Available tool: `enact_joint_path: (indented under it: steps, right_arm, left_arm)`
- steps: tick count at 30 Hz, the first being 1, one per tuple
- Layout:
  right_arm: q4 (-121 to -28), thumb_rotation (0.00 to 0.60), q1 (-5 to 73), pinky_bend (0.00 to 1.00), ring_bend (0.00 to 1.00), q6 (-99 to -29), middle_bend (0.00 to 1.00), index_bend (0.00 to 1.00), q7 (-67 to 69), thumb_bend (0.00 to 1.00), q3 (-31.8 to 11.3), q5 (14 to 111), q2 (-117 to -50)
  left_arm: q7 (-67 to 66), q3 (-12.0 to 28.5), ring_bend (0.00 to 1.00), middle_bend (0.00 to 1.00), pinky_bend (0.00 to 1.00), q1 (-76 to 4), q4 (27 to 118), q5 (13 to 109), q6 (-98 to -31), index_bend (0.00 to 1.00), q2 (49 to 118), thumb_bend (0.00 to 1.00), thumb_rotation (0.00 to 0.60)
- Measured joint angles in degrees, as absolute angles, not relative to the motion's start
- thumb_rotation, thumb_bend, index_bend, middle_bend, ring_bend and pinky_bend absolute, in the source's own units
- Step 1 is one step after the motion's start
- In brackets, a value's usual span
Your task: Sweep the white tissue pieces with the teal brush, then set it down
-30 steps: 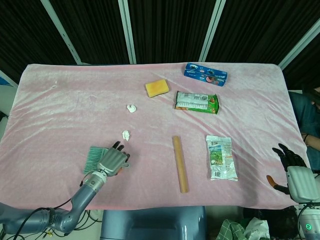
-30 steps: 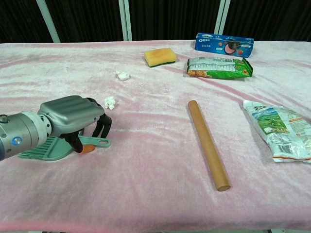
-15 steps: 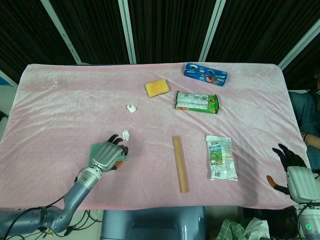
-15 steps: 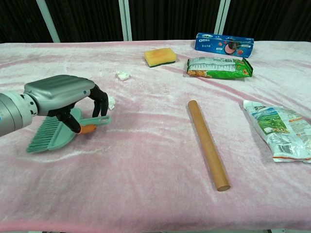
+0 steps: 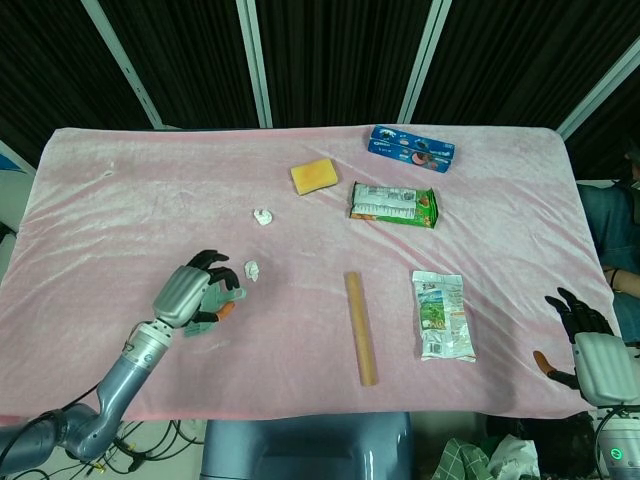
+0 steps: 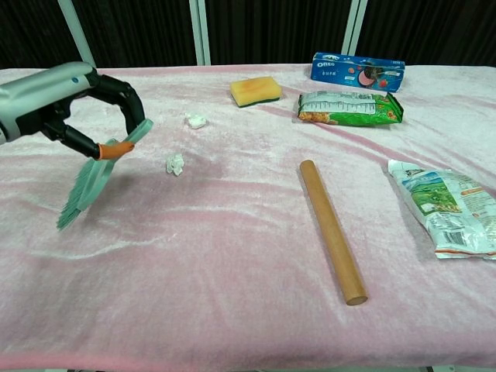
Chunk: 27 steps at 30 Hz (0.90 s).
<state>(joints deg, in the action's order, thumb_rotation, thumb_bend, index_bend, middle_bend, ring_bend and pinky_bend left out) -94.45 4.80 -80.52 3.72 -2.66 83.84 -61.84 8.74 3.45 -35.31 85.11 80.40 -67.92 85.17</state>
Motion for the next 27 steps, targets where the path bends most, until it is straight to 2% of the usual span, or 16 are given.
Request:
enact_joint_path:
  steps: [7, 15, 20, 27]
  right_arm:
    - [-94.5, 0.6, 4.8, 0.17, 0.12, -80.5, 0.07, 0.16, 3.6, 0.2, -2.7, 83.6, -61.9]
    - [-94.6, 0.6, 4.8, 0.17, 0.12, -80.2, 0.06, 0.16, 3.5, 0.19, -2.7, 83.4, -61.9]
    - [-94.7, 0.6, 4.9, 0.17, 0.12, -80.0, 0.06, 0.16, 3.7, 0.19, -2.7, 83.3, -61.9]
    - [-94.8, 0.6, 4.9, 0.17, 0.12, -79.7, 0.06, 0.16, 4.0, 0.19, -2.7, 83.2, -61.7]
  left_arm:
    - [18.4, 6.1, 0.18, 0.55, 0.14, -35.1, 78.5, 81.7, -68.7, 0.52, 84.9, 0.38, 0.6]
    - [30.2, 9.1, 0.18, 0.56, 0.15, -39.2, 71.4, 81.9, -63.3, 0.54, 86.0, 0.38, 0.6]
    - [31.0, 10.0, 0.18, 0.56, 0.15, -42.6, 66.6, 83.4, -60.9, 0.55, 88.3, 0.38, 0.6]
    - [27.0, 10.6, 0.18, 0.57, 0.15, -46.0, 64.5, 84.1, -58.2, 0.55, 90.5, 0.38, 0.6]
